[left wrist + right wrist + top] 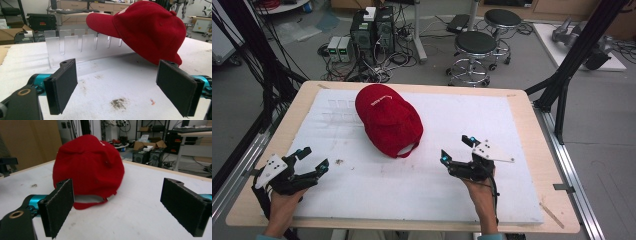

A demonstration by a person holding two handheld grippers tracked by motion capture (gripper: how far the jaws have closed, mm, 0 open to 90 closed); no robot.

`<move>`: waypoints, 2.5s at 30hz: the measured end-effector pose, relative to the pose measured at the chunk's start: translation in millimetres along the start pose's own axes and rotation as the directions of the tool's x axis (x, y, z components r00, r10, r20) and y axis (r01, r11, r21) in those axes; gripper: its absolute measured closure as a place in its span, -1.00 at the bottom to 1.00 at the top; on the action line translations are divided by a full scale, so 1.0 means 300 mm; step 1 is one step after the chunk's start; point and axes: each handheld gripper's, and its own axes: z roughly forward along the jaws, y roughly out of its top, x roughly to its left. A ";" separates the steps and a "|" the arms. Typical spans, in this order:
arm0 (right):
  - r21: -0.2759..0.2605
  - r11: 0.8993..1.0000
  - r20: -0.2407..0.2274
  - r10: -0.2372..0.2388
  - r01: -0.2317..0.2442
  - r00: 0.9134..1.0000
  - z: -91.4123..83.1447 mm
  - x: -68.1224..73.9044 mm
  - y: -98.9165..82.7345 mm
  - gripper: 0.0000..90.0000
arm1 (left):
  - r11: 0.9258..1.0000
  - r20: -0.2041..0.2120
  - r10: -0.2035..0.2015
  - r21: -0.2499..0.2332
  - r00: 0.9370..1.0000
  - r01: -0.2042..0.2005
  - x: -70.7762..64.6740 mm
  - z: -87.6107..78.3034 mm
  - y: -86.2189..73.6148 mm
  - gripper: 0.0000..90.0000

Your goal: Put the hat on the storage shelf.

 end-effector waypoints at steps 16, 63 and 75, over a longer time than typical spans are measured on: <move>0.030 0.999 -0.090 0.016 -0.014 0.996 0.240 0.130 0.116 -0.76 | 1.000 -0.003 -0.004 0.001 1.000 0.004 0.001 0.000 0.000 -0.61; 0.232 0.972 0.084 -0.035 0.015 0.996 0.502 0.207 0.039 0.87 | 1.000 -0.010 -0.013 0.004 1.000 0.013 0.005 0.000 0.001 -0.58; 0.170 0.983 0.111 -0.081 0.061 0.991 0.477 0.202 0.063 0.92 | 1.000 -0.019 -0.013 0.004 1.000 0.013 0.004 0.001 0.001 -0.57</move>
